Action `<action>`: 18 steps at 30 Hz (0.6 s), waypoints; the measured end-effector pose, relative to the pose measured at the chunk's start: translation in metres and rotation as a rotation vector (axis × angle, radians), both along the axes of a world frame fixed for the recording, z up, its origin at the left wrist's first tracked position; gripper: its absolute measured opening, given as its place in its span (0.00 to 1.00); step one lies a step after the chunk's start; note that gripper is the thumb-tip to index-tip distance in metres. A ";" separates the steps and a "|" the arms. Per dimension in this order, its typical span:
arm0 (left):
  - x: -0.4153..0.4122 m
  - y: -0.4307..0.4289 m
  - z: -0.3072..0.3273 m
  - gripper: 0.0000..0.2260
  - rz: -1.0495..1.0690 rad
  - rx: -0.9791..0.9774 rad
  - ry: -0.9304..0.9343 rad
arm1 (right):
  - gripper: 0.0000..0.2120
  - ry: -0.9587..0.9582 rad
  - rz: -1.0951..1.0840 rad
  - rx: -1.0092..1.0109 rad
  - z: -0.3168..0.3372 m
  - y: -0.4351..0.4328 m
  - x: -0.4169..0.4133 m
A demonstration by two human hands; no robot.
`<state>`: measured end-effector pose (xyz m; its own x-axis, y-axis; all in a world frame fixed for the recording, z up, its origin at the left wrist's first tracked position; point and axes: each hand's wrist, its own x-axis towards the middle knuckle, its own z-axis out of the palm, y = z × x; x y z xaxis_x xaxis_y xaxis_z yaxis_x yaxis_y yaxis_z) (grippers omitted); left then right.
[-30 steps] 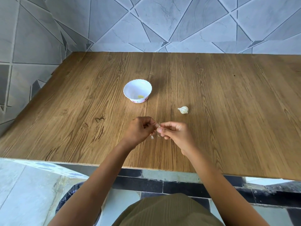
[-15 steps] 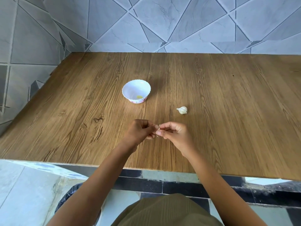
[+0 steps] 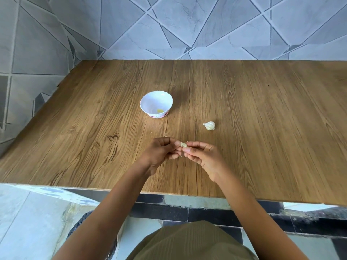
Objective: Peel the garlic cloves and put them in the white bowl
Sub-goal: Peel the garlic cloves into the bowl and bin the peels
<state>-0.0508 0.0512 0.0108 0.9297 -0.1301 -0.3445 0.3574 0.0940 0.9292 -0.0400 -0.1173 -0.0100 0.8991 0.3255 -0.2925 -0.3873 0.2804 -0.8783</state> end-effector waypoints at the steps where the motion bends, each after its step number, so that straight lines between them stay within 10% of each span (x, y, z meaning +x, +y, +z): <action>1: 0.000 -0.001 0.000 0.06 -0.007 -0.018 0.012 | 0.07 0.011 -0.001 0.006 0.000 0.000 0.000; 5: 0.000 0.001 0.000 0.07 0.035 0.084 -0.019 | 0.07 0.018 -0.038 -0.032 -0.001 0.001 0.001; 11: 0.001 0.005 -0.002 0.05 0.004 0.976 -0.408 | 0.07 -0.098 -0.110 -0.142 -0.004 0.000 -0.001; 18: 0.003 0.003 0.003 0.07 0.041 0.545 -0.369 | 0.08 -0.227 -0.103 -0.214 -0.003 0.005 -0.001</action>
